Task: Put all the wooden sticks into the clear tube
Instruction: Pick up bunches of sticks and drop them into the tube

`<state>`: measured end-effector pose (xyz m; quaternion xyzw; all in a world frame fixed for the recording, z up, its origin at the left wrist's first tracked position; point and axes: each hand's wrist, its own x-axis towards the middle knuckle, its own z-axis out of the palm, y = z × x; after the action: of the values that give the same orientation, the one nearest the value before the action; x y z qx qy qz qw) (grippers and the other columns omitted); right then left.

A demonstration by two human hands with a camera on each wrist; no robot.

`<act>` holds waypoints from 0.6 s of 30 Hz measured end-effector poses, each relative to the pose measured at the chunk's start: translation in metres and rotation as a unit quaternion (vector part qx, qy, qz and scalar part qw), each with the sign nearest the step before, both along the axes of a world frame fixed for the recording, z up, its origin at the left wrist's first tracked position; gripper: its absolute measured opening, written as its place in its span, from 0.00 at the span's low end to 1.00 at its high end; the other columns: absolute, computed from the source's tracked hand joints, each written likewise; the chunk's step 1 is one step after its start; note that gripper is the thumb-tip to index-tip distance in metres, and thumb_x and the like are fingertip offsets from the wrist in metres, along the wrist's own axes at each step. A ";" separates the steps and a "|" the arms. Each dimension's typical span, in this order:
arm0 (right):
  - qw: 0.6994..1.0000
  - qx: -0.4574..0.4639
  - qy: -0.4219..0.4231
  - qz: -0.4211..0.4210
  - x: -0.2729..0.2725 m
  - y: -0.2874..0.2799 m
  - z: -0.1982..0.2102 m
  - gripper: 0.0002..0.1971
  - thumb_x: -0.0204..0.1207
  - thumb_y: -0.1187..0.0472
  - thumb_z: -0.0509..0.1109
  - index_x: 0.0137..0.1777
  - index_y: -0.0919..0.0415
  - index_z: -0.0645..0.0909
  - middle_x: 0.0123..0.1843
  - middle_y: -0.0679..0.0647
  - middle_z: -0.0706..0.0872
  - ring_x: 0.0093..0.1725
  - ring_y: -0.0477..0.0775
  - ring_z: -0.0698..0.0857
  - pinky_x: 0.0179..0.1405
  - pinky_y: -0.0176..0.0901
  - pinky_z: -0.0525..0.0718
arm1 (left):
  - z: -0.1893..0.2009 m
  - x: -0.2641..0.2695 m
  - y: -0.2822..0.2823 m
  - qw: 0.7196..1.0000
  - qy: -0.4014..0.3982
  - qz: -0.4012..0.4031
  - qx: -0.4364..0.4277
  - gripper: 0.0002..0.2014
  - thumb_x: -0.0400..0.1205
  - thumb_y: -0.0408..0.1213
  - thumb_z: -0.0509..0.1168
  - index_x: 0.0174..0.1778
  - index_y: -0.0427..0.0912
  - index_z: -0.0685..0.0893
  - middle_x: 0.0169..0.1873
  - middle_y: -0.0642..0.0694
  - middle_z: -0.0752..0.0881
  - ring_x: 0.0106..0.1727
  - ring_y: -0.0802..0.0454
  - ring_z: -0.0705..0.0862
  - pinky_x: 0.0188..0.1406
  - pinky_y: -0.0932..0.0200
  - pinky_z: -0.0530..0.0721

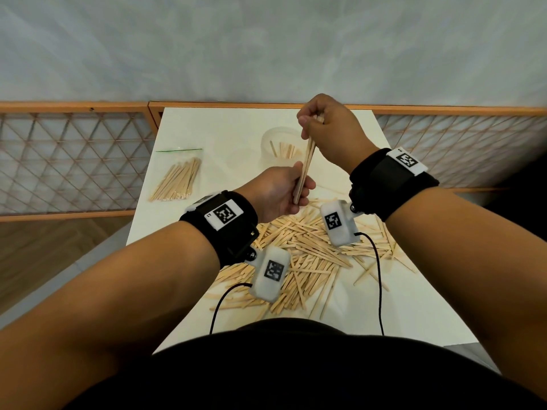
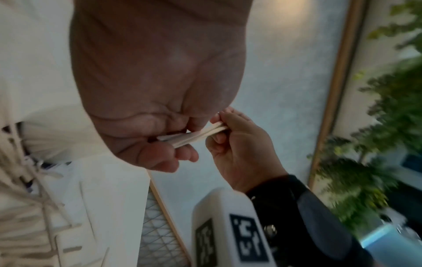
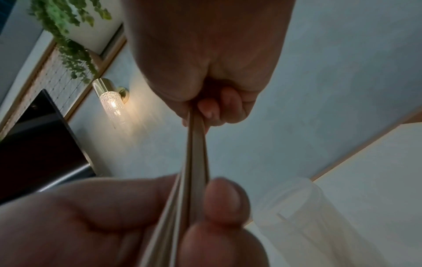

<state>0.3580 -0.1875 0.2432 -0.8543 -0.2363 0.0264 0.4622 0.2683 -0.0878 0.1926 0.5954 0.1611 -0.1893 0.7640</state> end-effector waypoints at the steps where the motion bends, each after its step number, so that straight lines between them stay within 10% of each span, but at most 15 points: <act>1: 1.000 0.003 0.003 -0.005 0.001 0.000 0.001 0.04 0.80 0.63 0.63 0.48 0.57 0.79 0.36 0.50 0.84 0.26 0.29 0.78 0.25 0.21 0.70 | 0.002 0.000 -0.001 1.000 -0.025 0.001 0.009 0.23 0.90 0.50 0.45 0.43 0.40 0.79 0.32 0.47 0.77 0.34 0.52 0.79 0.26 0.64 0.76; 8: 1.000 -0.001 0.004 -0.007 0.008 -0.003 0.000 0.06 0.82 0.60 0.63 0.50 0.58 0.81 0.35 0.46 0.83 0.26 0.32 0.78 0.26 0.27 0.74 | 0.007 -0.001 -0.003 0.990 -0.094 -0.070 0.085 0.06 0.89 0.42 0.53 0.51 0.47 0.73 0.32 0.50 0.73 0.31 0.56 0.74 0.24 0.65 0.70; 18: 0.991 -0.083 0.036 0.100 0.005 -0.011 0.007 0.08 0.86 0.59 0.56 0.52 0.59 0.75 0.41 0.48 0.86 0.29 0.47 0.79 0.26 0.33 0.75 | 0.003 0.005 0.004 0.989 -0.100 -0.047 0.102 0.10 0.89 0.45 0.50 0.49 0.46 0.73 0.34 0.50 0.71 0.30 0.57 0.69 0.21 0.66 0.65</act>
<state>0.3634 -0.1988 0.2499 -0.8606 -0.3008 0.1224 0.3924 0.2731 -0.0834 0.1960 0.6934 0.0738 -0.1471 0.7015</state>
